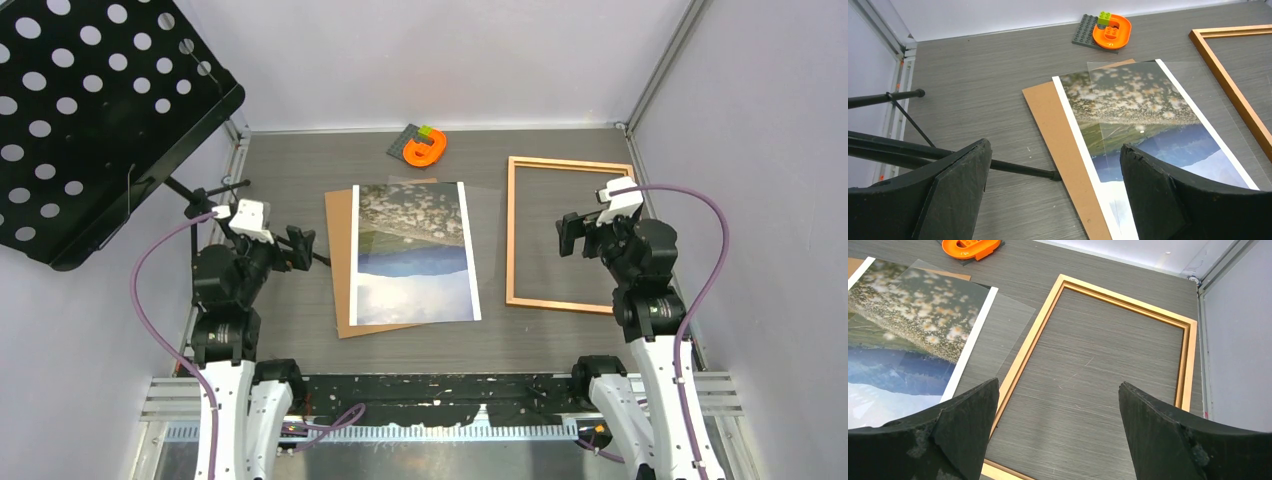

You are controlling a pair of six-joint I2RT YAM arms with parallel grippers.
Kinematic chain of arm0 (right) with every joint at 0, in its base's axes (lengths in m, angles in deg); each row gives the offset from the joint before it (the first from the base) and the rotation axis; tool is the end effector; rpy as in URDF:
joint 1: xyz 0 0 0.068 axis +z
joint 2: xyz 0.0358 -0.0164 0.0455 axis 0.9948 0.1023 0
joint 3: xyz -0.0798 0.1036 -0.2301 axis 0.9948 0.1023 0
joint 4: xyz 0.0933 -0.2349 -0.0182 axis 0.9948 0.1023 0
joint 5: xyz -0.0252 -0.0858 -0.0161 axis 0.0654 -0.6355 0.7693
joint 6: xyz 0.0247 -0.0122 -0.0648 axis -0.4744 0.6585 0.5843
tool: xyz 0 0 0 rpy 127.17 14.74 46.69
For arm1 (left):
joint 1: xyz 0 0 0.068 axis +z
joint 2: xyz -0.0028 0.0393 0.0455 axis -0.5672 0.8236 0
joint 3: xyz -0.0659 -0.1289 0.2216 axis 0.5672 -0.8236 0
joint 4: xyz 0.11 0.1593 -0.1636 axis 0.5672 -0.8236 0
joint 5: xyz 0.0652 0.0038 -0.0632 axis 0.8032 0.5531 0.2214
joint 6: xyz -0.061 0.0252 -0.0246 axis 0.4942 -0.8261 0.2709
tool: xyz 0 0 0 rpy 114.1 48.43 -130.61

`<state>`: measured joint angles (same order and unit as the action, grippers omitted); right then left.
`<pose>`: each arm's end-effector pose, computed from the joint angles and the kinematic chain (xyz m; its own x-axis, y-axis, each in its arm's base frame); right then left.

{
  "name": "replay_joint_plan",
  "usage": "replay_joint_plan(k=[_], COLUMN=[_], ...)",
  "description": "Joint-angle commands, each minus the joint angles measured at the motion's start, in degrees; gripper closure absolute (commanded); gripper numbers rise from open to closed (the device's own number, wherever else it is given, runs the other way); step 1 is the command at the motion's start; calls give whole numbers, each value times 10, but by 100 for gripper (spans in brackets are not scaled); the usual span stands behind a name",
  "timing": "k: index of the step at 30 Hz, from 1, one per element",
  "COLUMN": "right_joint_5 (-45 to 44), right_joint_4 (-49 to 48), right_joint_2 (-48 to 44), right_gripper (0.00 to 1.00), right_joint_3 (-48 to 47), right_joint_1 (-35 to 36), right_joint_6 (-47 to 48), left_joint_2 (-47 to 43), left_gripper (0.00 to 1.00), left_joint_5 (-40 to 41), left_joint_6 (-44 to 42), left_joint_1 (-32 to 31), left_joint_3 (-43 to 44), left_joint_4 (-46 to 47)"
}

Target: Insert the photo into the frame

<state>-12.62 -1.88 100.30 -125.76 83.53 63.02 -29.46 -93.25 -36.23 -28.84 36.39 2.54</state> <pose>0.1684 0.0096 0.3243 -0.1802 -0.1661 -0.9695 -0.2142 0.9686 -0.1262 0.1514 -0.0040 0.3223 -0.1585 -0.0403 -0.9865 0.2284 0.9706 -0.0763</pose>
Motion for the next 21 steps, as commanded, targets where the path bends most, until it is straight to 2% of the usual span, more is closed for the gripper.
replay_joint_plan(k=[1,9,13,15,17,21], right_joint_5=[6,18,51,62,69,43], right_joint_4=[-24,-20,-21,-22,-23,-47], right_joint_2=[3,8,24,47,77,139], right_gripper=[5,4,5,5,5,5], right_joint_3=[-1,0,-7,-17,-30,-42], right_joint_1=[-2,-2,1,5,37,120], right_joint_6=[-2,14,6,-4,-12,-17], left_joint_2=[3,4,10,25,50,106], left_gripper=[1,1,1,1,1,1], left_joint_5=[28,58,16,-35,-63,-64], left_joint_6=[-6,-5,1,-2,3,17], left_joint_1=[-2,-1,-1,-1,-2,-26], left_joint_3=[13,25,13,20,29,44], left_joint_4=[9,-1,19,9,-1,-17])
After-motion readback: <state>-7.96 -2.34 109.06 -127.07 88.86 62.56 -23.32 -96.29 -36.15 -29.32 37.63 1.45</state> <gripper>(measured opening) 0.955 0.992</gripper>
